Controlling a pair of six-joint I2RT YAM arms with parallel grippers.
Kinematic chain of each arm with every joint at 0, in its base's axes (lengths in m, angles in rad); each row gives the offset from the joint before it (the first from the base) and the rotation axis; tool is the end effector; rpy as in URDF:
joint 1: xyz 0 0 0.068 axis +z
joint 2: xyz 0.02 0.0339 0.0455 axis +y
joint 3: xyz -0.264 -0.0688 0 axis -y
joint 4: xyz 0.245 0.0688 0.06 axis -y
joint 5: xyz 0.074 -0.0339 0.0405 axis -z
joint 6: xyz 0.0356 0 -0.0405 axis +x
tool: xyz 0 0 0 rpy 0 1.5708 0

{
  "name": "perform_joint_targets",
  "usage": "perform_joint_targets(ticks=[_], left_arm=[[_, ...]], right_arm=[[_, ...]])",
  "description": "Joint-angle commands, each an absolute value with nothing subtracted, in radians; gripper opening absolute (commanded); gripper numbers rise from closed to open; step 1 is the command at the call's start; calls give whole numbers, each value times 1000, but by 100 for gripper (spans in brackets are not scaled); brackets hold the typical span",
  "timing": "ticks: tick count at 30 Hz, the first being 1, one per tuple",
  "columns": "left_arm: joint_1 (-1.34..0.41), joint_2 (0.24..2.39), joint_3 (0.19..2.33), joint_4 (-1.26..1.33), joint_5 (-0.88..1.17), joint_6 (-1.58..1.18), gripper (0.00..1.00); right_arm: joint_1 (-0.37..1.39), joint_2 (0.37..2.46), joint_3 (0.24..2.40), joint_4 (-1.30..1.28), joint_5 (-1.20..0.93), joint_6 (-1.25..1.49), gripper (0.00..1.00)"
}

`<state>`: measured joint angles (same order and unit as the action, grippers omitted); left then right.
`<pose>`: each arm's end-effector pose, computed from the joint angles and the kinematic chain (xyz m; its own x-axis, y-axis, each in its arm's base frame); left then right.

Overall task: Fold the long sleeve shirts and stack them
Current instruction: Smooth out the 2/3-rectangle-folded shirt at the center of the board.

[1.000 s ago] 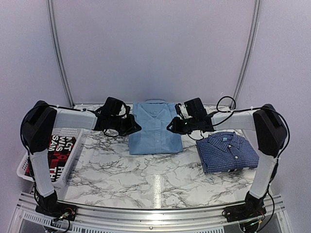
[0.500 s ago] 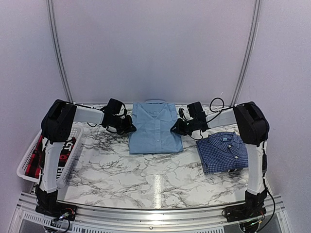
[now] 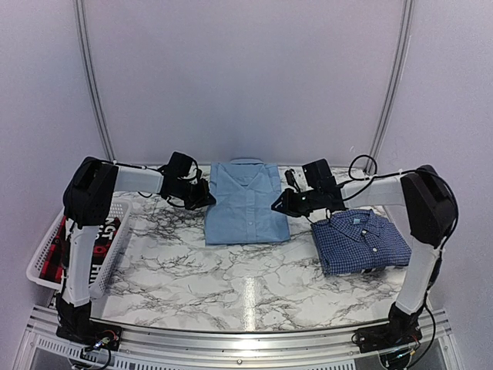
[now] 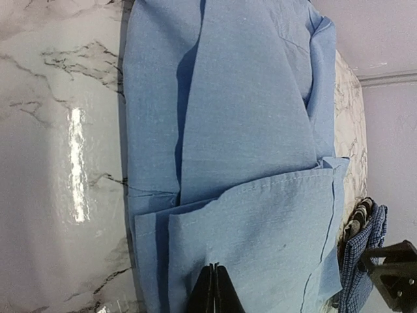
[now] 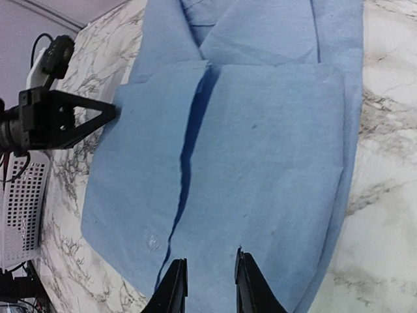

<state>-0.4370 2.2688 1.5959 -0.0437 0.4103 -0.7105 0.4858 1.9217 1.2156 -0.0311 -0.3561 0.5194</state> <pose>0.4462 -0.2241 0.1399 -0.8820 -0.2481 -0.4007 0.1126 0.7146 -0.6904 0.3617 0.2050 0.1759 -0.8466 0.0791 -0.5264 -0.2830 0.7707 0.5709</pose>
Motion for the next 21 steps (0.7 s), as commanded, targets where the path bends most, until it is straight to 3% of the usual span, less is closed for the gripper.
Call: perform_joint_targets(ticks=[1, 12, 21], left_arm=[[-436, 2220, 1592, -79, 411, -685, 2], [-436, 2218, 1595, -80, 413, -684, 2], [-442, 2043, 1500, -94, 385, -672, 6]], right_arm=[[517, 1864, 1082, 30, -356, 532, 22], [507, 1792, 869, 108, -318, 612, 20], [551, 1689, 901, 27, -255, 597, 22]])
